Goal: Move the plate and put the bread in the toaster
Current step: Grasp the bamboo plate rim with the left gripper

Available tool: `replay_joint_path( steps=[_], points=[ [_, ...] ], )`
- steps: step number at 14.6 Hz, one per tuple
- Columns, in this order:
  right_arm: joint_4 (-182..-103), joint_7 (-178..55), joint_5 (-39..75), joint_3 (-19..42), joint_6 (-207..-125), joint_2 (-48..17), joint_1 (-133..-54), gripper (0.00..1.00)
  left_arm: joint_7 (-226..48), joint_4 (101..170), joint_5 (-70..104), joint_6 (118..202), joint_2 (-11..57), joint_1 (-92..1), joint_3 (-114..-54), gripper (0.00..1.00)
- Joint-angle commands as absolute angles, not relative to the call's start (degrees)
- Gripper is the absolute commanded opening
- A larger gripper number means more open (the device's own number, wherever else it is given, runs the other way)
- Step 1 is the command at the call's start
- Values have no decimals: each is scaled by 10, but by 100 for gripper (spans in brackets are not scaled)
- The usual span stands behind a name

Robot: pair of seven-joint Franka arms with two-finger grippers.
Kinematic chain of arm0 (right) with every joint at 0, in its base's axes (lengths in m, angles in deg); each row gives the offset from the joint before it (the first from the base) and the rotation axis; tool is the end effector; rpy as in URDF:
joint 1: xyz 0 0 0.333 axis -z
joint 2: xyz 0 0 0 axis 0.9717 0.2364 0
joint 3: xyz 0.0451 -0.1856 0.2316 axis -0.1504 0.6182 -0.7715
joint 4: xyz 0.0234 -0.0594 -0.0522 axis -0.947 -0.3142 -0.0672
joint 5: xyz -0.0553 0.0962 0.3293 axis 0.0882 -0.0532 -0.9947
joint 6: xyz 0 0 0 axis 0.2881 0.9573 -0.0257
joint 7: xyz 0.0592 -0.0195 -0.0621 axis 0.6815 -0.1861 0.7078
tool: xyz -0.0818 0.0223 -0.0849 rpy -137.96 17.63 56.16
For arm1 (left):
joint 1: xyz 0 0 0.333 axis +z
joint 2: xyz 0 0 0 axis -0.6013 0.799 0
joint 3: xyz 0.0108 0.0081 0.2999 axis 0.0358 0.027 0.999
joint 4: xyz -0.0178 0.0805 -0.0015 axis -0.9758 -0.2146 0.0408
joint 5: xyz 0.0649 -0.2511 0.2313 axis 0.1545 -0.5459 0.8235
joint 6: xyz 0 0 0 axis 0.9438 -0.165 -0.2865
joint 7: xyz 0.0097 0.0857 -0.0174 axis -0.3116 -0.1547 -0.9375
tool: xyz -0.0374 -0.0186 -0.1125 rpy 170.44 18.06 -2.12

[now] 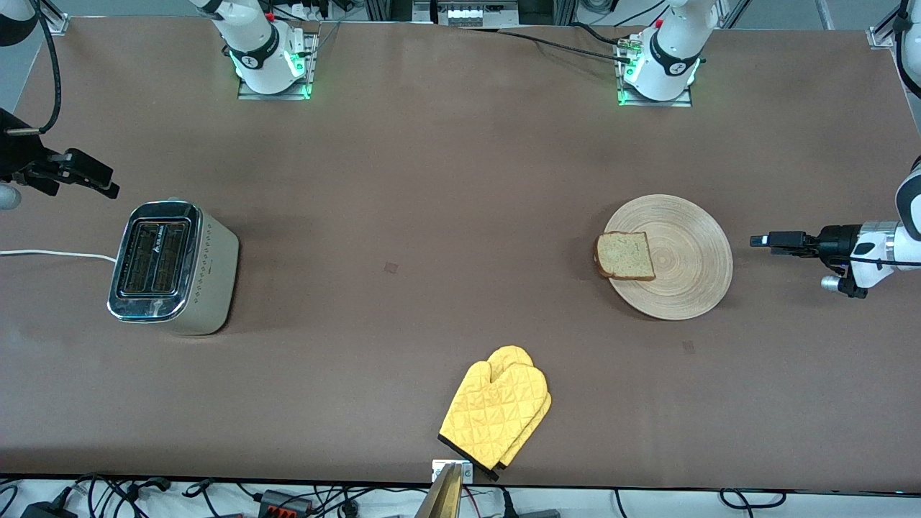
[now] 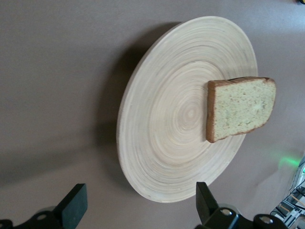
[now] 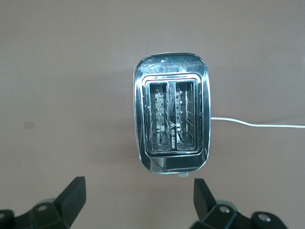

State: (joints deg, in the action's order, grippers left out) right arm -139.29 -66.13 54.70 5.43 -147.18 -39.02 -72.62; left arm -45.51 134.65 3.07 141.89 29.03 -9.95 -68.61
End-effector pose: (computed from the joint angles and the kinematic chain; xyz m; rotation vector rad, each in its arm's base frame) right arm 0.5178 -0.0271 0.5606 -3.1337 0.0697 -0.0165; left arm 0.5240 0.1892 0.2477 2.5003 -0.0605 -0.3433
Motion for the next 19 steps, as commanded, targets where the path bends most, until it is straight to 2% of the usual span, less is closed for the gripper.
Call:
replay_joint_path(
  steps=[1, 9, 13, 16, 19],
  points=[
    [-1387, -663, 539, 53, -1472, -389, -723, 100, -434, 1367, 5, 1441, 301, -87, -693, 100],
    [-1386, -660, 540, 54, -1464, -385, -721, 100, -417, 1418, -54, 1488, 324, -87, -696, 100],
    [-1386, -654, 539, 56, -1462, -380, -719, 100, -410, 1422, -67, 1490, 334, -91, -699, 100],
    [-1387, -653, 539, 55, -1458, -384, -723, 100, -410, 1429, -79, 1486, 334, -90, -699, 87],
    [-1387, -653, 539, 55, -1460, -385, -723, 100, -400, 1432, -86, 1489, 334, -91, -699, 66]
  ],
)
